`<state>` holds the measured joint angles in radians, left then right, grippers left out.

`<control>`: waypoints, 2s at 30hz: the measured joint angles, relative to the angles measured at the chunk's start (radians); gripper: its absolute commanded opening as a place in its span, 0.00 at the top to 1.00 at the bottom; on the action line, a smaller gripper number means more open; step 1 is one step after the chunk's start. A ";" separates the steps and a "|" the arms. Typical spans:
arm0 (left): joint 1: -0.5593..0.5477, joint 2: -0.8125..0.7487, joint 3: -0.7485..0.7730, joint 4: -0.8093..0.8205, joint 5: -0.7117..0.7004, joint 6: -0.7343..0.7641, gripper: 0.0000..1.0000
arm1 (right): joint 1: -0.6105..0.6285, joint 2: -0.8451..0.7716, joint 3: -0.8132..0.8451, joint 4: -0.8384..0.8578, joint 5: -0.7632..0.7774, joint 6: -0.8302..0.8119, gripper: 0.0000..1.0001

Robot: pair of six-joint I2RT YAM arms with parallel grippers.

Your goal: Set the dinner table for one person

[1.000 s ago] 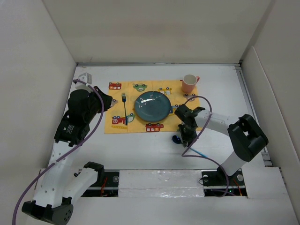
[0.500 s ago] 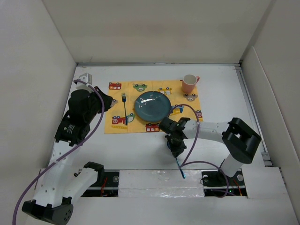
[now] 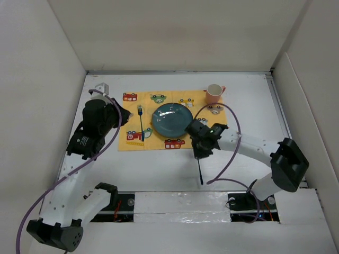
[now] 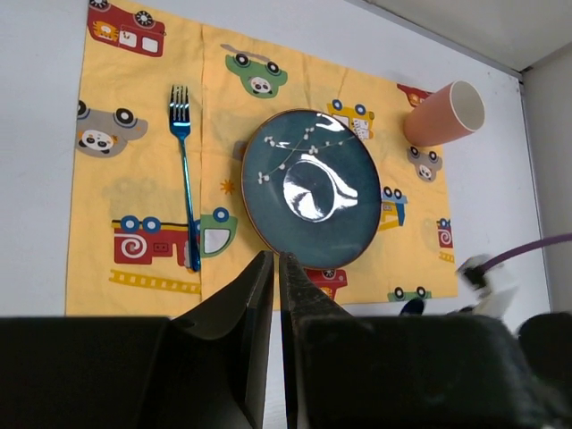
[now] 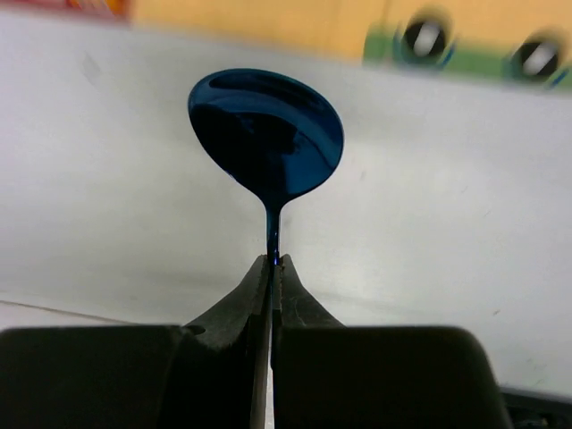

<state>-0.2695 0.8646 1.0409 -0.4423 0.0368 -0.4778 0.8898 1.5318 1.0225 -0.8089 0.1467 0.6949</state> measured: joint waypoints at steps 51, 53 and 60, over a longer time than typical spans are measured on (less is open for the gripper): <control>0.000 0.174 0.004 0.068 -0.071 0.043 0.72 | -0.451 0.276 0.597 0.076 -0.164 -0.376 0.26; 0.000 0.172 0.054 0.065 -0.064 0.035 0.65 | -0.419 0.142 0.603 0.077 -0.226 -0.398 0.25; 0.000 0.108 0.254 0.076 -0.088 -0.009 0.48 | -0.352 -0.224 0.675 0.069 -0.200 -0.441 0.00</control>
<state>-0.2695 0.9726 1.2949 -0.3660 -0.0513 -0.4870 0.5381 1.3079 1.6974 -0.7399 -0.0532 0.2543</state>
